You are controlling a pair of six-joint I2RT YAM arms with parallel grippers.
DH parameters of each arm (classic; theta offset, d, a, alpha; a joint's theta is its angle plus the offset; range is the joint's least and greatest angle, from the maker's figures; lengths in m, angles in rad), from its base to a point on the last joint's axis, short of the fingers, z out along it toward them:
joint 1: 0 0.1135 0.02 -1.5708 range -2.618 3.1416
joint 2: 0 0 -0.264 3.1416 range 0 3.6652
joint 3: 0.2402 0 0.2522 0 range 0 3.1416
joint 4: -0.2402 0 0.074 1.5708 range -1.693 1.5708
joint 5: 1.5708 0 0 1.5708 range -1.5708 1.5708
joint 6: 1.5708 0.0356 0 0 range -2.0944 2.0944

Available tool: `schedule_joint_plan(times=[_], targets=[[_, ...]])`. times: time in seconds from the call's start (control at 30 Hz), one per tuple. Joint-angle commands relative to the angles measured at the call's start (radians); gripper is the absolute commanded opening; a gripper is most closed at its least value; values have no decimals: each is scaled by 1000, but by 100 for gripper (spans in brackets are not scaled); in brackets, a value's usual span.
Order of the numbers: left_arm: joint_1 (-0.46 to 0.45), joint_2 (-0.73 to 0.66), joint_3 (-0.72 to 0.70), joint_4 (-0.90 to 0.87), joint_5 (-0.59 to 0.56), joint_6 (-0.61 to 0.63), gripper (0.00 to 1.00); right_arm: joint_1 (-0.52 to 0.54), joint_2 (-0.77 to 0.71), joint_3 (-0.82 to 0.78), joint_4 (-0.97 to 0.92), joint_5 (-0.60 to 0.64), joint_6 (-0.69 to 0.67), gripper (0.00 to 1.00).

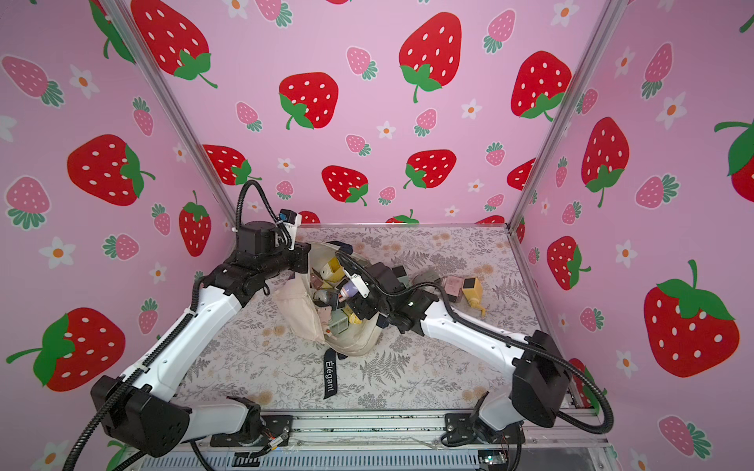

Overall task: Take out the pencil sharpeners from the tote bags
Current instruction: Pick up the pencil sharpener from the canvas bag.

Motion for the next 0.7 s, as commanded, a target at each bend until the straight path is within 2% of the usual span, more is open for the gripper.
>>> schedule_joint_plan(times=[0.0,0.2,0.4,0.47,0.57,0.67], targets=[[6,0,30,100,-9,9,0,-3,-91,-41,64,-27,-29,67],[7,4,32,97,-10,10,0,-65,-208,-90,66,12,1,67],[9,5,32,100,-6,6,0,-190,-290,-131,72,58,59,67],[12,6,32,100,-5,6,0,-266,-303,-144,71,69,108,66],[14,11,32,103,-4,4,0,-405,-310,-170,54,86,218,57],[18,20,38,100,1,3,0,-540,-300,-202,54,75,280,58]])
